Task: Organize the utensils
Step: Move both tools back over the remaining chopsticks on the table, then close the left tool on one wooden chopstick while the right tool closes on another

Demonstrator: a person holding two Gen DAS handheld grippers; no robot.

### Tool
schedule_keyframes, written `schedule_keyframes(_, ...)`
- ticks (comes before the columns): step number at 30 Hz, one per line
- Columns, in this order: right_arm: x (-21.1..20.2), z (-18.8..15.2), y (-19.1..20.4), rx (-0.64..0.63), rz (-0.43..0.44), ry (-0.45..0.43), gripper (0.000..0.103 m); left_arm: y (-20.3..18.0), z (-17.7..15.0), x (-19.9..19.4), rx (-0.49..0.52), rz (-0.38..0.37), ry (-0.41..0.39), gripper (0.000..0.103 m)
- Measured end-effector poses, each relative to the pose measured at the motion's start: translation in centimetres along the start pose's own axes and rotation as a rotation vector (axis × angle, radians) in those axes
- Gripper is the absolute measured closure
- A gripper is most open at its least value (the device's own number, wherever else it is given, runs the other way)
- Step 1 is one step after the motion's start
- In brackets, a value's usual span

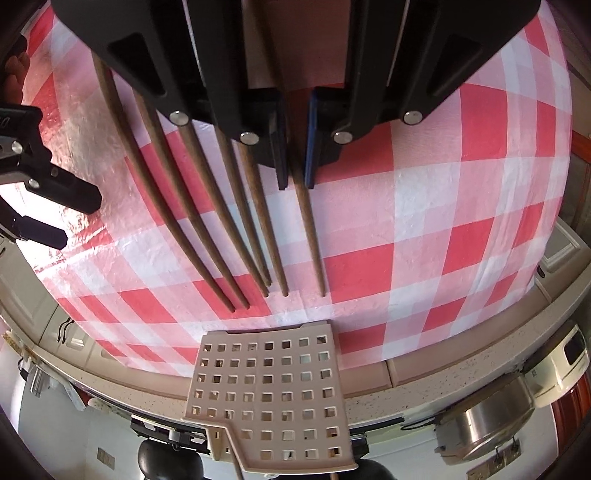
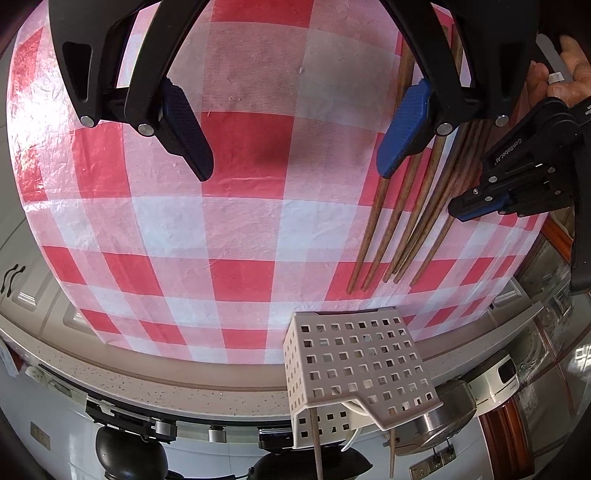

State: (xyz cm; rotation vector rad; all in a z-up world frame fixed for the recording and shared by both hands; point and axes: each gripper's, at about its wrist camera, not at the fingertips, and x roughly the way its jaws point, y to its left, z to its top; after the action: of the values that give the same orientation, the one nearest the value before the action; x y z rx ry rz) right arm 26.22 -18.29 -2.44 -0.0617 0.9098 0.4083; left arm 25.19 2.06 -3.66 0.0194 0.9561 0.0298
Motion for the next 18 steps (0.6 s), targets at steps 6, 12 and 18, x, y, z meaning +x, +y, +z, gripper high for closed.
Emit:
schedule_keyframes(6,0.2,0.3,0.6,-0.017,0.002,0.009,0.019,1.3,-0.4,-0.3,-0.043,-0.02,0.005,0.096)
schedule_keyframes(12,0.9,1.0,1.9,-0.037,0.02,0.023,0.025,2.5,-0.7,-0.5,-0.093,-0.058,0.003,0.096)
schedule_keyframes(18,2.5,1.3,3.9,-0.084,0.016,0.052,0.034,3.2,-1.0,-0.6,-0.12,-0.083,0.004,0.096)
